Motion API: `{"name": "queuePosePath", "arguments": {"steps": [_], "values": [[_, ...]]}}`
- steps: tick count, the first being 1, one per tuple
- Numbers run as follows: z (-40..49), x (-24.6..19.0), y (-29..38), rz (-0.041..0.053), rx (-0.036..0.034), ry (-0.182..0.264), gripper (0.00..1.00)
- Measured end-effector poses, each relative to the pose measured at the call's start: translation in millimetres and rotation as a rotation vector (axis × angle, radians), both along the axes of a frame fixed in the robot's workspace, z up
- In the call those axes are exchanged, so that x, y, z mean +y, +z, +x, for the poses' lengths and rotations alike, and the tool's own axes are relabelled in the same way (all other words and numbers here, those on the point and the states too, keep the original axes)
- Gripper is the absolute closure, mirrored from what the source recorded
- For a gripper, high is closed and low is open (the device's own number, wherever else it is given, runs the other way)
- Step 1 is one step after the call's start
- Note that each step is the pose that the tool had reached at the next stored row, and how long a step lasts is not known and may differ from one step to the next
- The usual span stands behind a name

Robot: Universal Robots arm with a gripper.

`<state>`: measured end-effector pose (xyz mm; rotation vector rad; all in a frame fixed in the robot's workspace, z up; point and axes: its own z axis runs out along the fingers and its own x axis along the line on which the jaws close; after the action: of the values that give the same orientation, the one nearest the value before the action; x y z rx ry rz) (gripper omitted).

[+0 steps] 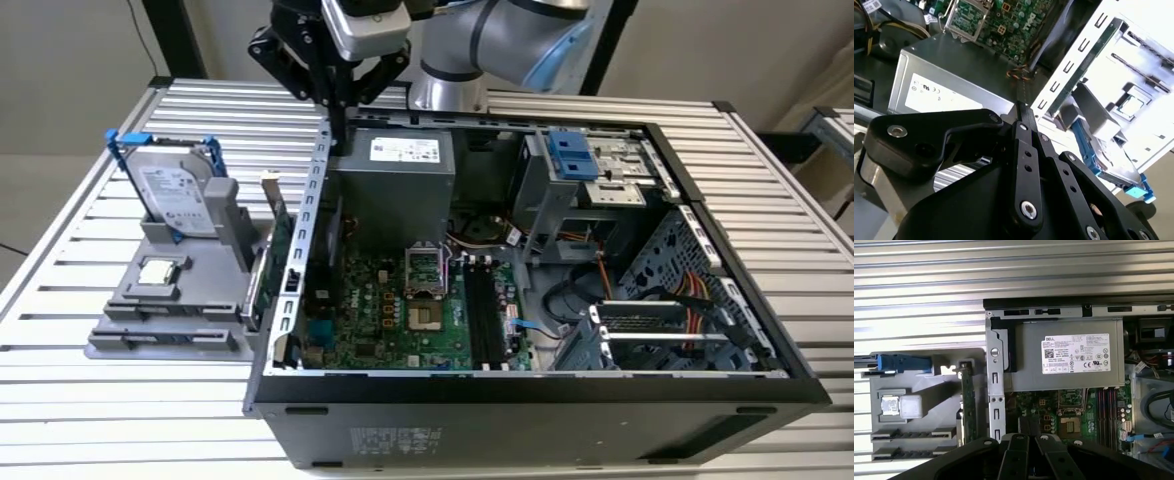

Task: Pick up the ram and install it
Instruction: 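Reach for the ram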

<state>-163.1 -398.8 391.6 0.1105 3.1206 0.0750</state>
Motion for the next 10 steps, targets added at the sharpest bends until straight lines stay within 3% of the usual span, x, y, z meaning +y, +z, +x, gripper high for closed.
{"name": "queuePosePath", "arguments": {"steps": [10], "values": [[-10.2,0.0,0.0,-0.0001,0.0001,0.0,1.0]]}}
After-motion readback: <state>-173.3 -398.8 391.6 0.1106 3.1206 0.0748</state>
